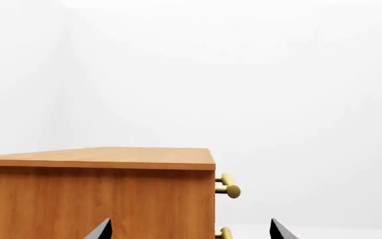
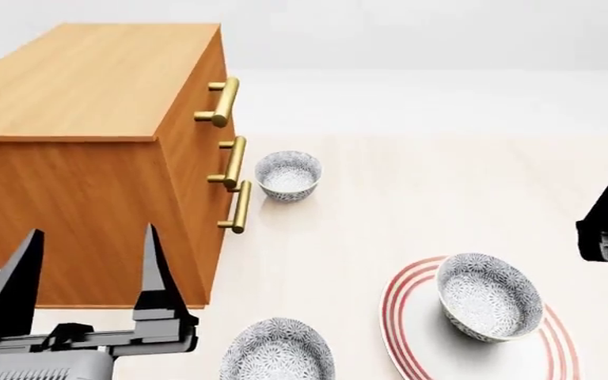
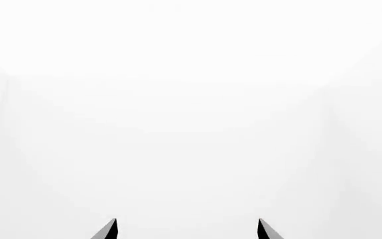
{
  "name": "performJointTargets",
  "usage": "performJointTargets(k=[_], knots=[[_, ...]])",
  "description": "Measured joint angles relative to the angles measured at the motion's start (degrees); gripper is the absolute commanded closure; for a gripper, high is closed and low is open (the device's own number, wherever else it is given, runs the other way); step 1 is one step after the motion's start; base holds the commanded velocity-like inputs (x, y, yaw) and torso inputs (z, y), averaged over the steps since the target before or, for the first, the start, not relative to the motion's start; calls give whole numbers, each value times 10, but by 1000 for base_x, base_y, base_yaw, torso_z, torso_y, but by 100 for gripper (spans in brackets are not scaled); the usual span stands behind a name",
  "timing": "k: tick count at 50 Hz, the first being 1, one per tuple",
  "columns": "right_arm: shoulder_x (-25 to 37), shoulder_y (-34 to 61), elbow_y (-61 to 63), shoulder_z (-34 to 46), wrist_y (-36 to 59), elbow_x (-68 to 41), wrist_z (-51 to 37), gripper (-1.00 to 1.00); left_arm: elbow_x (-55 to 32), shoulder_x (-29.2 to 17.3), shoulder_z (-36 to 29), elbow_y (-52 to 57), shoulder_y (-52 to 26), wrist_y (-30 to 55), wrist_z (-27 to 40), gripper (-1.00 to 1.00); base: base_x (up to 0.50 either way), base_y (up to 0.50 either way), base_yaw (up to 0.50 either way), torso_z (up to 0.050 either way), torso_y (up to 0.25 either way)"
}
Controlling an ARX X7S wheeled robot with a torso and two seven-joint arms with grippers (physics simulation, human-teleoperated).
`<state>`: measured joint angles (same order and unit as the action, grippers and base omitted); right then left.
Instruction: Put the bowl in the middle on the plate.
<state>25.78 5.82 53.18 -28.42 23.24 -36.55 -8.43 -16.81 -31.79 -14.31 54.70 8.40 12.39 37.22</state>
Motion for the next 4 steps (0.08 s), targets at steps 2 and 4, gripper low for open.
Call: performJointTargets(k=[2,4], knots=[[0,-3,9,5,-4,3,2,-100,0,0,-1,0,0,0,0,-100,0,0,0,0,250],[-1,-6,18,11,-9,6,4,-100,-1,-1,-1,0,0,0,0,-100,0,0,0,0,250]])
